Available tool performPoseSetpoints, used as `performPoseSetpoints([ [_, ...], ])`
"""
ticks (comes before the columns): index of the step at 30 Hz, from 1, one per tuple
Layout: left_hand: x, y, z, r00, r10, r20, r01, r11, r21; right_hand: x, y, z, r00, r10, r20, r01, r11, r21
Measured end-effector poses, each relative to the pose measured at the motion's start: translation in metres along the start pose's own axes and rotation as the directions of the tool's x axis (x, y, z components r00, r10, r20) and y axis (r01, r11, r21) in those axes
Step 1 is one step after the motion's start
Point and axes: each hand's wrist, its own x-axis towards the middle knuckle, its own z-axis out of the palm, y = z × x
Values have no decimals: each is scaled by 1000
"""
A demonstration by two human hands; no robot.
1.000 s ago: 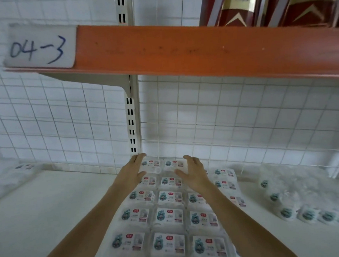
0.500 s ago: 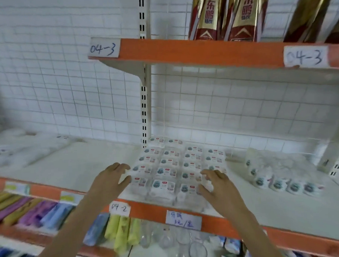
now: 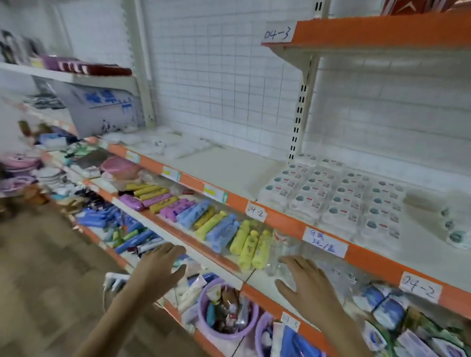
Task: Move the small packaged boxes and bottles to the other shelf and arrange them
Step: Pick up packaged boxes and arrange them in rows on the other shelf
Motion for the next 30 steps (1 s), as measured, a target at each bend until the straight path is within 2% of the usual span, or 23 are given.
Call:
performPoseSetpoints([
  [7, -51, -80, -31, 971, -235, -40, 236, 971, 23, 59, -84, 35, 977, -194, 84, 185, 977, 106],
  [14, -56, -173, -35, 938, -340, -74, 339, 940, -29, 140, -170, 72, 946, -302, 118, 279, 944, 177],
  [20, -13, -255, -37, 938, -345, 33, 345, 938, -15, 227, -233, 94, 956, -281, 85, 258, 942, 213],
  [23, 22, -298, -41, 957, -287, 44, 288, 958, -9, 263, -257, 101, 965, -255, 59, 238, 950, 203],
  [30, 119, -354, -42, 990, -142, 26, 143, 989, -43, 337, -256, 94, 989, -146, 0, 144, 976, 163],
])
